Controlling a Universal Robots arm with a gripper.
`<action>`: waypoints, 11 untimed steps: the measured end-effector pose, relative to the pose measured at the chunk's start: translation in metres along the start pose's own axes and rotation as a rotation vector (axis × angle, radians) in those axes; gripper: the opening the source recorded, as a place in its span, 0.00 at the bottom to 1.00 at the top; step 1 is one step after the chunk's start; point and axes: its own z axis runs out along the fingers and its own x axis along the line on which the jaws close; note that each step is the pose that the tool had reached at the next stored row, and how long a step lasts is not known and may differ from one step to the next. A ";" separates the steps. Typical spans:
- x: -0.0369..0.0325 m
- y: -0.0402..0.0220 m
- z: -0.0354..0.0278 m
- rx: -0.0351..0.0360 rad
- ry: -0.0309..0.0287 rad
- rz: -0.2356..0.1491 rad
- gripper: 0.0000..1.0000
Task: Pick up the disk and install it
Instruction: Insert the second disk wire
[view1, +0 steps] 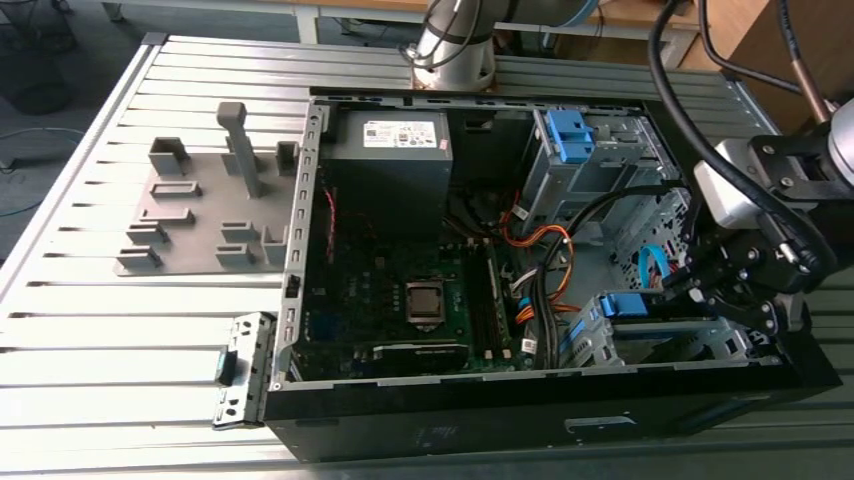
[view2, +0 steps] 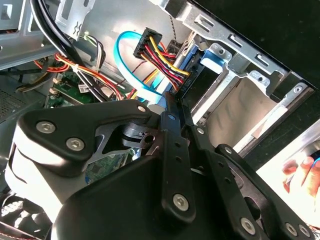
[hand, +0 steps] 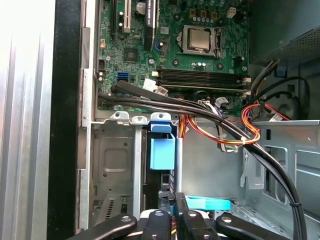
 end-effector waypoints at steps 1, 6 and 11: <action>0.0001 0.0000 0.0002 -0.0001 0.0001 0.000 0.16; 0.0007 -0.0001 0.0032 -0.0001 0.0003 0.000 0.16; 0.0016 -0.0002 0.0071 -0.0001 0.0005 0.000 0.16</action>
